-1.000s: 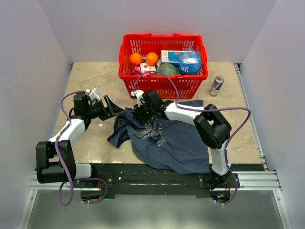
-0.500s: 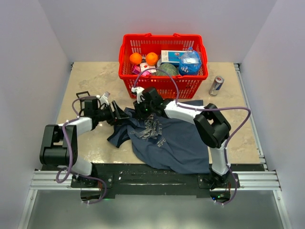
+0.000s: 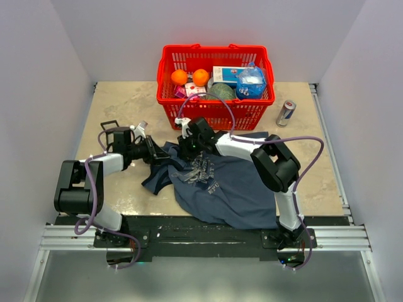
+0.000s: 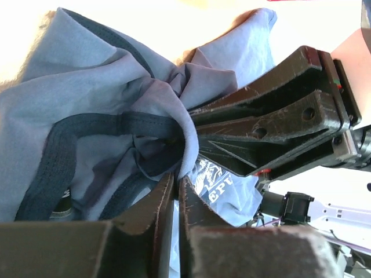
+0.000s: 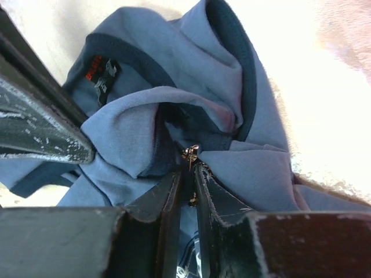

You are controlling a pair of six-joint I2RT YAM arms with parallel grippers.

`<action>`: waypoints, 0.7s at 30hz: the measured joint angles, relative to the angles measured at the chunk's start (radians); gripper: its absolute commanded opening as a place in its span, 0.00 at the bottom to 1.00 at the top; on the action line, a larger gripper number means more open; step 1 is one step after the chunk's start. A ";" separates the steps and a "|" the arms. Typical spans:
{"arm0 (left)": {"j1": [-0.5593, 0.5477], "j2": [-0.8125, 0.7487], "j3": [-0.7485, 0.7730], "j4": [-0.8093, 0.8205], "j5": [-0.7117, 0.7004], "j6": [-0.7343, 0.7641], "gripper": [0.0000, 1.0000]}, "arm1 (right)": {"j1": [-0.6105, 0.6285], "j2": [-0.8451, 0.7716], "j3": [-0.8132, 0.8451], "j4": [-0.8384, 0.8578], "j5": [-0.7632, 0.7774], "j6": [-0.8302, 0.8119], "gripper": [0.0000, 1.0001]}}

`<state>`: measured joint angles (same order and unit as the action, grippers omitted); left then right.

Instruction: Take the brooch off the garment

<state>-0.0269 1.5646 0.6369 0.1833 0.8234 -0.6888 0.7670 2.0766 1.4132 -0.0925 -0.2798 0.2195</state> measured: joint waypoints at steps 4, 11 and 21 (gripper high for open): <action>-0.002 0.000 -0.001 0.027 0.015 -0.009 0.90 | -0.014 0.000 0.000 0.003 0.000 0.008 0.25; -0.037 0.004 0.002 0.030 0.008 -0.018 0.98 | -0.022 0.000 0.000 0.003 0.003 0.012 0.28; -0.040 0.066 0.010 0.021 -0.010 -0.024 0.00 | -0.022 -0.005 -0.010 0.010 0.013 0.031 0.30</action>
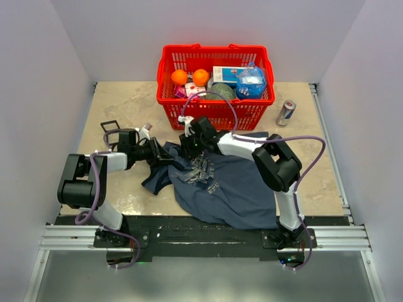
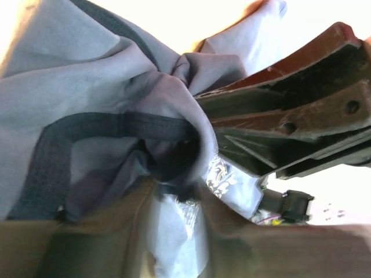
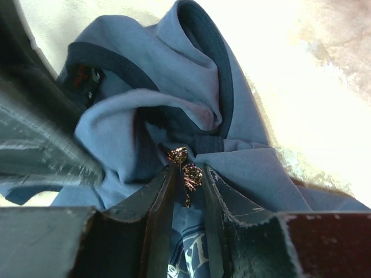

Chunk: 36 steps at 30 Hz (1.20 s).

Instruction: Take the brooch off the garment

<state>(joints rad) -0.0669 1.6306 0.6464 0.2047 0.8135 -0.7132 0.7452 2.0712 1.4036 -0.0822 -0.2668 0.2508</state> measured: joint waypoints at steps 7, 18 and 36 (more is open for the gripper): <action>0.000 0.007 0.001 -0.017 -0.011 0.036 0.00 | -0.010 -0.023 -0.041 0.044 -0.021 0.056 0.30; 0.008 -0.026 0.002 -0.121 -0.014 0.130 0.00 | -0.018 -0.025 -0.045 0.063 -0.041 0.083 0.28; 0.036 -0.076 -0.003 -0.162 -0.013 0.158 0.00 | -0.024 -0.025 -0.061 0.087 -0.113 0.088 0.08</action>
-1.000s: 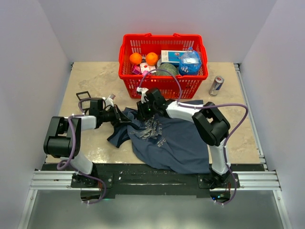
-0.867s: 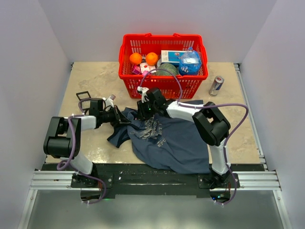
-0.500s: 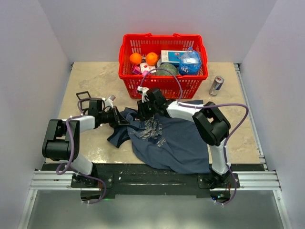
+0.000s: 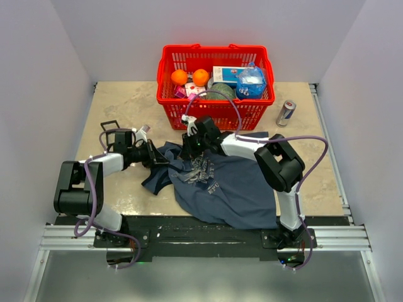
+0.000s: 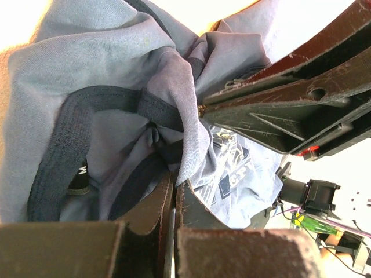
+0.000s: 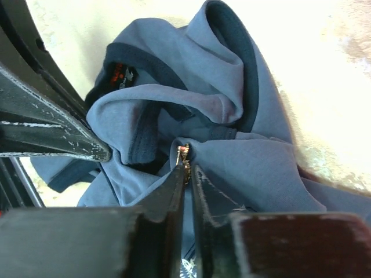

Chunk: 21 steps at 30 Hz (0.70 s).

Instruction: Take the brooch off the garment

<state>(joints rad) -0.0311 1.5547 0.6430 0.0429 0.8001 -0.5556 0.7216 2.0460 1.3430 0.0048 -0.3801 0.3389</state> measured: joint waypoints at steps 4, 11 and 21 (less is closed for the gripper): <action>0.000 -0.001 0.000 0.001 0.003 0.000 0.00 | -0.002 0.000 -0.007 0.016 -0.029 0.005 0.00; 0.000 -0.003 0.000 0.007 0.008 0.000 0.00 | -0.004 -0.007 -0.011 0.013 -0.030 0.000 0.00; -0.037 -0.028 0.026 0.120 0.146 -0.012 0.50 | -0.130 -0.320 -0.203 0.028 0.012 0.080 0.00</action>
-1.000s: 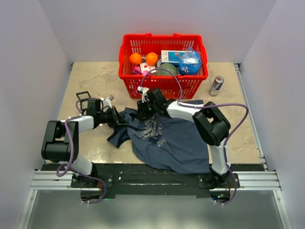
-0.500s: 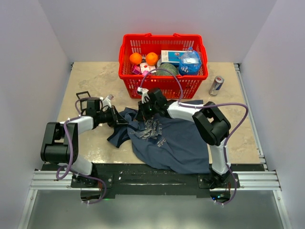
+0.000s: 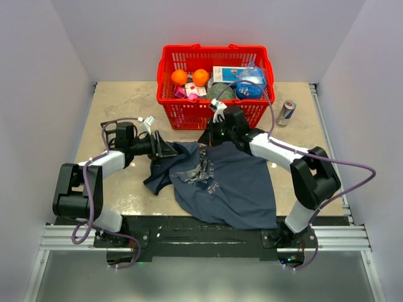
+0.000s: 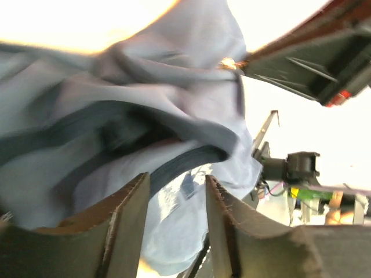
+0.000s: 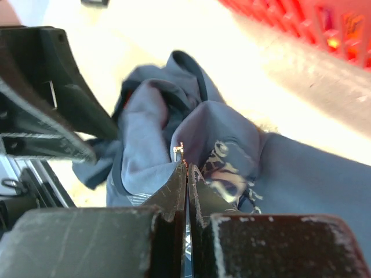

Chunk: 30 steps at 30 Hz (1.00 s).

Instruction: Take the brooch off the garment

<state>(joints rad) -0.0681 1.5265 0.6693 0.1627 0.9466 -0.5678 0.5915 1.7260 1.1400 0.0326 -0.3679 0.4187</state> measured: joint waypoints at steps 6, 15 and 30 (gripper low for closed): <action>-0.080 -0.071 0.166 -0.014 0.027 0.087 0.55 | -0.002 -0.055 -0.060 -0.009 0.011 0.015 0.00; -0.367 -0.169 0.113 0.072 0.010 0.229 0.42 | -0.024 -0.144 -0.200 -0.135 0.011 0.016 0.00; -0.504 0.292 0.059 0.451 0.020 -0.001 0.34 | -0.076 -0.164 -0.405 -0.129 -0.044 0.058 0.00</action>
<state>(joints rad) -0.5720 1.8183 0.7280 0.6140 0.9668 -0.5686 0.5159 1.5620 0.7353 -0.0963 -0.4118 0.4767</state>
